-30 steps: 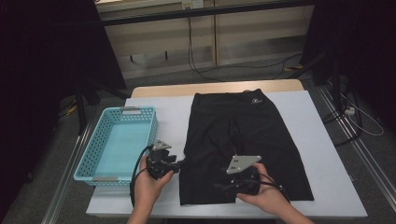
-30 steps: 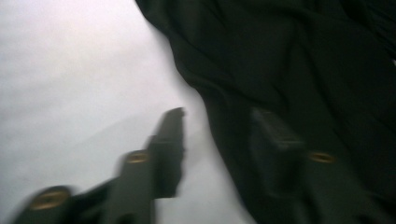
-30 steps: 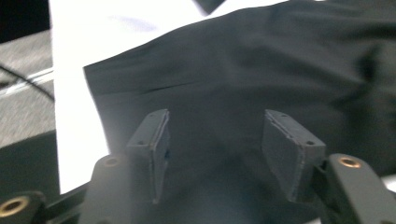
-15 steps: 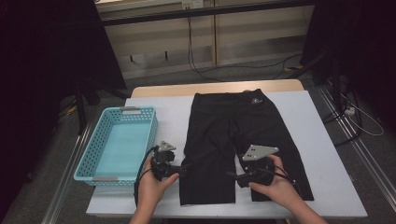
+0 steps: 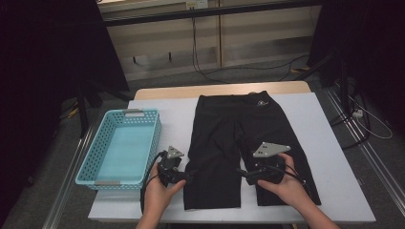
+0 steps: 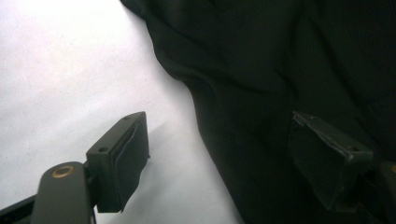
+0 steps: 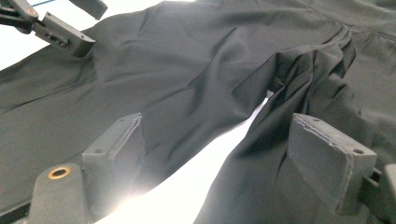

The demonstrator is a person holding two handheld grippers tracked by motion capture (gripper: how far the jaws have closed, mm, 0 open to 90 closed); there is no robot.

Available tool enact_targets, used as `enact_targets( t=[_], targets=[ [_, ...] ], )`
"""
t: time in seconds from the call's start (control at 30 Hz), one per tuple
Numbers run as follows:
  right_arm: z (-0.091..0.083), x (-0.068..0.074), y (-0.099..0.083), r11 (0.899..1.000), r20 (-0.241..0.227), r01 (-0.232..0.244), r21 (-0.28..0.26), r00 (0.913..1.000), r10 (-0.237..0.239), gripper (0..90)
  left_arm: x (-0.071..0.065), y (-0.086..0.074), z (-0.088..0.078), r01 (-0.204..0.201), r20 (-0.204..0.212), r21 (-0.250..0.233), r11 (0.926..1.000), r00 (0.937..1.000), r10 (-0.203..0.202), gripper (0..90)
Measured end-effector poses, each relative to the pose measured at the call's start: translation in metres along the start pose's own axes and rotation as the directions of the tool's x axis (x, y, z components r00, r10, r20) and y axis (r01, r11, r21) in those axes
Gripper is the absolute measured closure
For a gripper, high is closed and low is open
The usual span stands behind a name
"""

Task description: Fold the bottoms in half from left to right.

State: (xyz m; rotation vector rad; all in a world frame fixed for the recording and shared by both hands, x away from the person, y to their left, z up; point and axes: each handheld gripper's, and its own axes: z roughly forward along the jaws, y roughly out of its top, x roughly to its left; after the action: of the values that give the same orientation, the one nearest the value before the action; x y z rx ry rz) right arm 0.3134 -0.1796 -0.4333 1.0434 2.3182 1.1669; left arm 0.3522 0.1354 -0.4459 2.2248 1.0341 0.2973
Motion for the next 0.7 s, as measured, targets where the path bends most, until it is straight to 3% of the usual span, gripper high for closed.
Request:
enact_targets(
  t=[0.13, 0.2, 0.3, 0.43, 0.67, 0.7],
  targets=[
    [0.001, 0.000, 0.000, 1.000, 0.003, 0.003, 0.002, 1.0000, -0.003, 18.6, -0.005, 0.000, 0.003, -0.040, -0.027, 0.008, 0.9992, 0.9989, 0.040, 23.7],
    [0.001, 0.000, 0.000, 1.000, 0.004, 0.005, 0.001, 1.0000, -0.005, 18.6, -0.007, 0.001, 0.004, -0.032, -0.025, 0.011, 0.9994, 0.9992, 0.033, 27.0],
    [0.001, -0.001, 0.000, 1.000, 0.011, 0.001, 0.000, 0.9999, -0.001, 18.6, -0.011, 0.003, 0.002, -0.024, -0.012, 0.016, 0.9996, 0.9996, 0.024, 46.0],
    [0.003, -0.002, -0.001, 1.000, 0.025, -0.003, 0.007, 0.9997, 0.003, 18.5, -0.016, 0.006, 0.003, -0.016, 0.004, 0.032, 0.9994, 0.9999, 0.016, 62.0],
    [0.007, -0.006, 0.002, 1.000, 0.056, -0.012, -0.002, 0.9983, 0.012, 17.8, -0.016, 0.008, 0.004, 0.039, 0.050, 0.031, 0.9988, 0.9979, -0.040, 83.0],
    [0.008, -0.007, 0.003, 1.000, 0.059, -0.015, -0.003, 0.9982, 0.015, 17.7, -0.016, 0.008, 0.004, 0.032, 0.058, 0.033, 0.9990, 0.9978, -0.034, 85.1]
  ],
)
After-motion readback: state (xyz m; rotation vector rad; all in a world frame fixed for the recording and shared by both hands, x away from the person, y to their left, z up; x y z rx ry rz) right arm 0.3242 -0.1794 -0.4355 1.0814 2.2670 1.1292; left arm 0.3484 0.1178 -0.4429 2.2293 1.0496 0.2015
